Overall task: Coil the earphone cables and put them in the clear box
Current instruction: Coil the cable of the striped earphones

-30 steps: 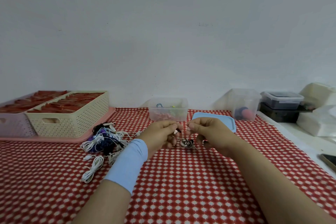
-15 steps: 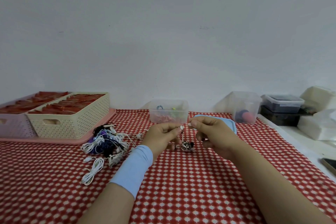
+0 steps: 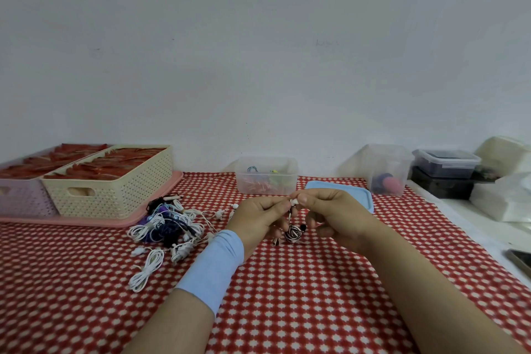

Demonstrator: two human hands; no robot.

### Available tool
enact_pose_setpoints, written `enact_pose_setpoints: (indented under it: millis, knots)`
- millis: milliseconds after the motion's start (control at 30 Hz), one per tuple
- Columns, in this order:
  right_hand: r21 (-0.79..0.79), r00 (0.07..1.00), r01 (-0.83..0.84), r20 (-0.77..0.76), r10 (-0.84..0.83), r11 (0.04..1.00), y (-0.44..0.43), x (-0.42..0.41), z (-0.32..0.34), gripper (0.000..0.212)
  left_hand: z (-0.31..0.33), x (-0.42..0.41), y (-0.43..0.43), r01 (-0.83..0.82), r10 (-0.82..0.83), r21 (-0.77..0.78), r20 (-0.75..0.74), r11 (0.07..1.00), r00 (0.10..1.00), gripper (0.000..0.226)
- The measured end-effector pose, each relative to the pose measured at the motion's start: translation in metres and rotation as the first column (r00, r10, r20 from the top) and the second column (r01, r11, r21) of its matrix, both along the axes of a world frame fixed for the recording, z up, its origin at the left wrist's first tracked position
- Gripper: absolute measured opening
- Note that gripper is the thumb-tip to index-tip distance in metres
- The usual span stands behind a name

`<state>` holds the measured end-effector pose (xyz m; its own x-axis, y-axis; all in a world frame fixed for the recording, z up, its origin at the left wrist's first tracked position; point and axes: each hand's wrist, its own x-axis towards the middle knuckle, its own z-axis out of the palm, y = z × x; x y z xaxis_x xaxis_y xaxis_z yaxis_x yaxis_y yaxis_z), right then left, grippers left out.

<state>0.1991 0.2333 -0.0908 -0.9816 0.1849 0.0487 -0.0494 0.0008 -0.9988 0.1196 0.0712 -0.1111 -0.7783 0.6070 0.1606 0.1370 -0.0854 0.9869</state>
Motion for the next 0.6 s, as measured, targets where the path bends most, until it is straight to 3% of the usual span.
enact_pose_setpoints:
  millis: [133,333,600]
  knots:
    - [0.027,1.000,0.000,-0.028,0.000,1.000,-0.0020,0.0024,0.0005,0.019,-0.0007,-0.0005,0.0002,0.009,-0.009,-0.007,-0.008,1.000,1.000,0.019]
    - [0.114,0.998,0.006,-0.064,0.002,0.993,0.0007,0.0044,0.0038,0.018,0.0021,0.0035,0.0003,0.094,-0.100,0.069,0.095,0.993,0.990,0.022]
    - [0.209,0.997,0.076,-0.049,-0.067,0.975,-0.0026,0.0065,0.0048,0.013,0.0022,0.0054,-0.0016,0.026,-0.028,-0.046,-0.060,0.999,0.998,0.022]
